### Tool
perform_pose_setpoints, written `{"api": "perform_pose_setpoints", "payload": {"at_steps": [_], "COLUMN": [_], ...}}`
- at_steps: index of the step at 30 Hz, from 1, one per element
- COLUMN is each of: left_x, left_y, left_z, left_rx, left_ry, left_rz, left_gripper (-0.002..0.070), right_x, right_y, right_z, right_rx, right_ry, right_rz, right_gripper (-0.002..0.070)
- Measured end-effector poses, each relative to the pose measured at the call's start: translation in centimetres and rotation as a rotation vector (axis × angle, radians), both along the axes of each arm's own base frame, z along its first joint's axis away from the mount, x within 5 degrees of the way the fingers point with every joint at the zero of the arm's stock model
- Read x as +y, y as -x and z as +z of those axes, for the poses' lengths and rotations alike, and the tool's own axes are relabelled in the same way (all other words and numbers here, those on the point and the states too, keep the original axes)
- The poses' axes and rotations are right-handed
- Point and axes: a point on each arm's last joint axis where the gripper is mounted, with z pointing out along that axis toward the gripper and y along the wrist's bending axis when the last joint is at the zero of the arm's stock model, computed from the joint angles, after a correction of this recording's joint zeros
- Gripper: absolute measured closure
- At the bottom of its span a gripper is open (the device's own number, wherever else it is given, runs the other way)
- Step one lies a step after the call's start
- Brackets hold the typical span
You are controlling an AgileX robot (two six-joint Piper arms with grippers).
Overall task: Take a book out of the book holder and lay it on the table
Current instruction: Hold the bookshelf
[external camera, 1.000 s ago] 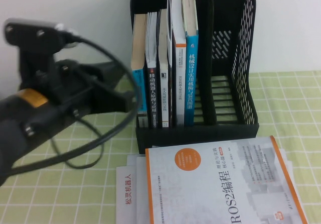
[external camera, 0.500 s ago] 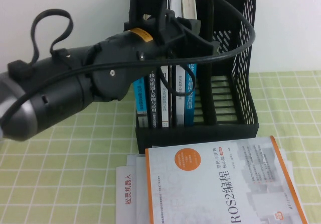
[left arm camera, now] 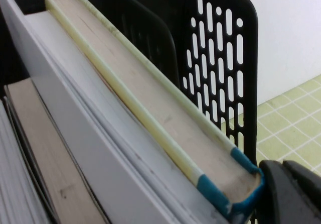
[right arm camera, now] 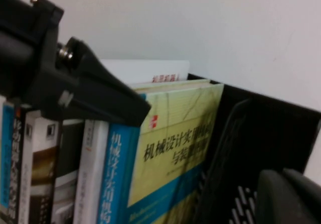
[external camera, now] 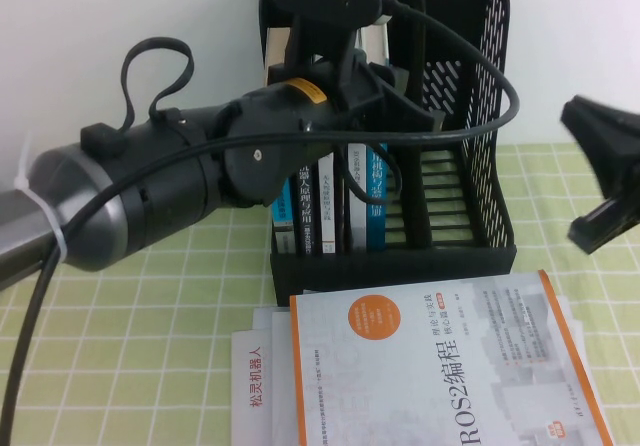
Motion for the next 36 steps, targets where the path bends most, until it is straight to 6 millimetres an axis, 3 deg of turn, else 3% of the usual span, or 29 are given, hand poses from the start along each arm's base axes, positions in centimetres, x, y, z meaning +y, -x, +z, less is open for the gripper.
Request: {"api": "perform_pose_setpoints", "payload": {"at_steps": [4, 8, 17, 28, 36], "left_x": [0.1, 0.3, 0.6, 1.0, 2.8], "left_y": [-0.1, 0.0, 0.5, 0.8, -0.1], "left_z": [0.0, 0.3, 1.0, 0.3, 0.0], "left_rx": [0.001, 0.001, -0.008, 0.034, 0.092], "left_ry": [-0.001, -0.003, -0.026, -0.140, -0.146], "left_rz": [0.003, 0.002, -0.019, -0.084, -0.046], "left_gripper": [0.0678, 0.0678, 0.0678, 0.0678, 0.0678], "right_x": [1.0, 2.4, 6.1, 6.9, 7.0], "right_y": [-1.1, -1.9, -3.4, -5.1, -5.6], "right_z": [-2.0, -2.5, -1.4, -3.3, -4.7], "right_rx": [0.066, 0.091, 0.072, 0.159, 0.193], "right_ry": [-0.007, -0.010, -0.005, -0.003, -0.011], "right_rz": [0.049, 0.099, 0.194, 0.178, 0.173], "right_gripper": [0.0678, 0.0657, 0.0457, 0.0437, 0.0437]}}
